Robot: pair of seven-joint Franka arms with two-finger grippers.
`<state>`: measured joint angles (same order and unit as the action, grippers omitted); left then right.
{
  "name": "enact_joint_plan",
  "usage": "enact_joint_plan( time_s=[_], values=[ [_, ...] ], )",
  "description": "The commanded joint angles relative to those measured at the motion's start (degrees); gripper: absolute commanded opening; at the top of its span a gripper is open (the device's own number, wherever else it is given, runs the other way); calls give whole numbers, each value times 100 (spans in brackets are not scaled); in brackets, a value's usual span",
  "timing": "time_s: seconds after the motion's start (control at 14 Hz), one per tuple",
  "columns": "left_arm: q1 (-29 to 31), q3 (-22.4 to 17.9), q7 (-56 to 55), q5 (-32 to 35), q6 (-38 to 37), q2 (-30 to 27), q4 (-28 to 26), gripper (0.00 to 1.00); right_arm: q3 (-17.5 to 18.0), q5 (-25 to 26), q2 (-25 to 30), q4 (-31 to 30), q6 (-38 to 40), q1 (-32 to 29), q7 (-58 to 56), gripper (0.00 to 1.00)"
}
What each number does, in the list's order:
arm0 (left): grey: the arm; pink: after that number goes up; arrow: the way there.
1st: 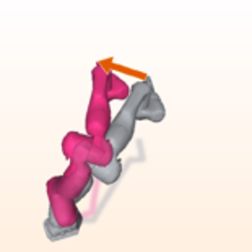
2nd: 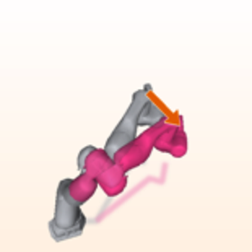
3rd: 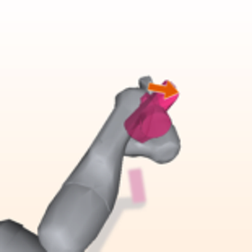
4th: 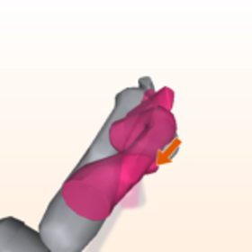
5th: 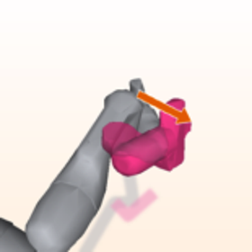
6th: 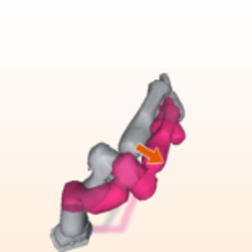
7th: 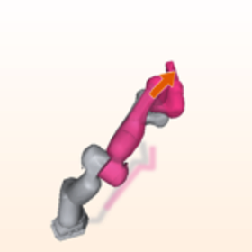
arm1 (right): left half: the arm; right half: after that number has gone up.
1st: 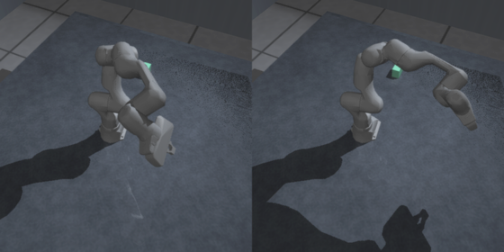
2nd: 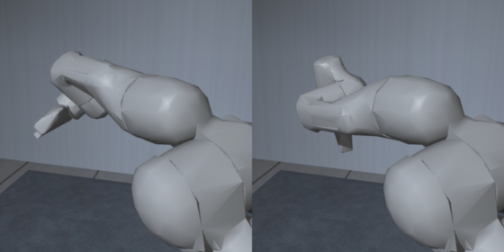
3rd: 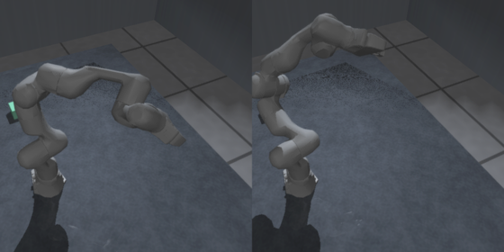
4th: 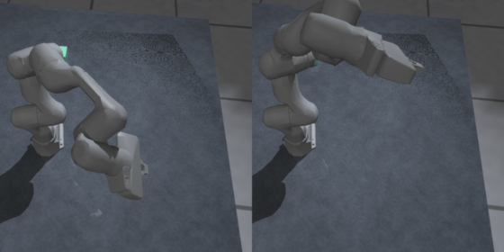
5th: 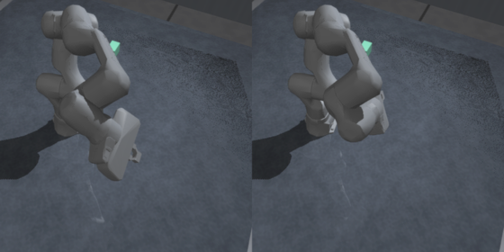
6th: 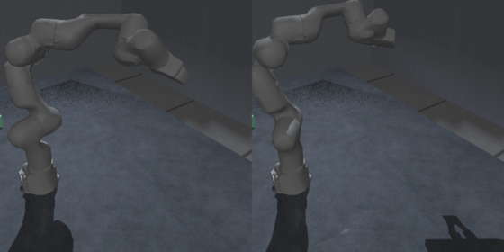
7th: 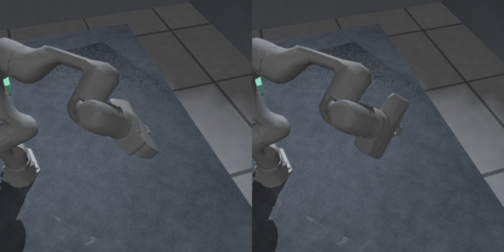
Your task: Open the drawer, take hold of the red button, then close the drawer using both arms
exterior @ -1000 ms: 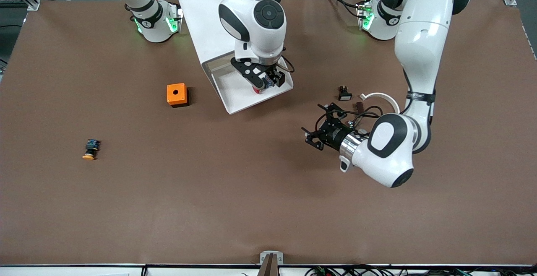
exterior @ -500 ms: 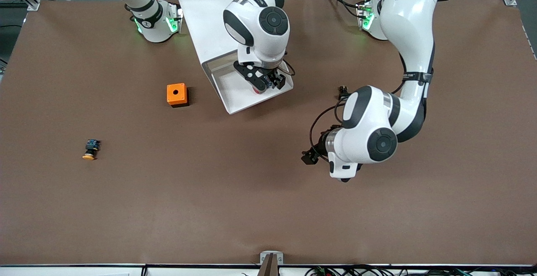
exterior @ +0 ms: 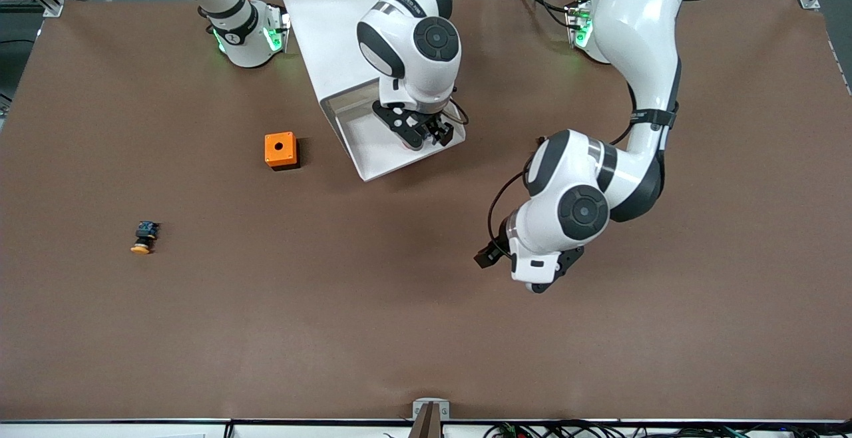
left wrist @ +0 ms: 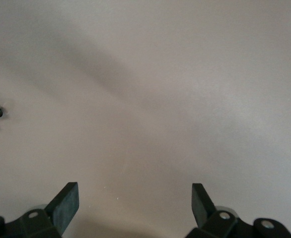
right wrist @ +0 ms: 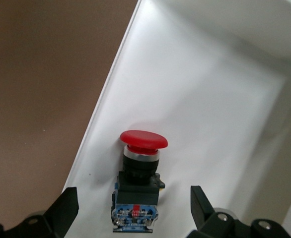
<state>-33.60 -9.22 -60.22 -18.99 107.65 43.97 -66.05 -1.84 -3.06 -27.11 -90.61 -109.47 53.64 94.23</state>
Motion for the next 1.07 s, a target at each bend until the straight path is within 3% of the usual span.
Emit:
enact_joint_plan(
  time_s=[0.0,0.21,0.5,1.0],
  values=[
    [-147,-80,63,176,212,-117,-145,100,-53,112,-66,70,-30,85,175,100],
    [-156,-80,54,212,212,-117,-145,100,-45,112,-66,78,-48,85,175,100],
    [-156,-80,63,256,230,-91,-145,100,-45,104,-66,78,-57,85,175,76],
    [-174,-54,54,625,501,-73,-189,100,-45,104,-66,78,-57,94,175,72]
  ],
)
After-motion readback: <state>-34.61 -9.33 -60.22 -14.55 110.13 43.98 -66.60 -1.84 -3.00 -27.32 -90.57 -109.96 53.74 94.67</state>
